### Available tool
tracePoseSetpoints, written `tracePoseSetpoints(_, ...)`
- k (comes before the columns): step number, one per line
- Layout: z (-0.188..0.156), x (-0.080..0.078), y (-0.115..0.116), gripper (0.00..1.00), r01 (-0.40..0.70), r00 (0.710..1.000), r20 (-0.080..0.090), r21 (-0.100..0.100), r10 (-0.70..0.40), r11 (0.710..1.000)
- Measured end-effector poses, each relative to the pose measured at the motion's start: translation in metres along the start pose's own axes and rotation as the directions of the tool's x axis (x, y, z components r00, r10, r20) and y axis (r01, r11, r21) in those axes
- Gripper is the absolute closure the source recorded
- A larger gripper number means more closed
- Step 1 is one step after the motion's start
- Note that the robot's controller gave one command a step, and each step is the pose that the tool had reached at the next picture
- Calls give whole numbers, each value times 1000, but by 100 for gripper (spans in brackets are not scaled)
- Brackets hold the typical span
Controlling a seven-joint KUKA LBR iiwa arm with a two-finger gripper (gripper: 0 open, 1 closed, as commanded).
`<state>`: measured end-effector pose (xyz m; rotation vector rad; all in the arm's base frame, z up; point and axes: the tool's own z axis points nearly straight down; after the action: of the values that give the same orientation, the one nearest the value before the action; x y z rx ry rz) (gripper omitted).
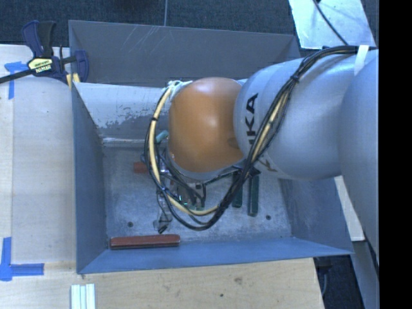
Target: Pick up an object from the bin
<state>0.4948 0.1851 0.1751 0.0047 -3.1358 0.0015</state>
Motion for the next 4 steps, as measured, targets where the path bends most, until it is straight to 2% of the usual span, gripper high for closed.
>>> tracePoseSetpoints(1,98,-59,-49,0,-58,998,11,-3,58,998)
tracePoseSetpoints(2,95,-58,-47,100,-56,998,10,-3,56,998)
tracePoseSetpoints(3,95,-58,-47,0,-57,998,10,-3,57,998)
tracePoseSetpoints(4,104,-94,-101,0,-143,990,12,-2,143,990)
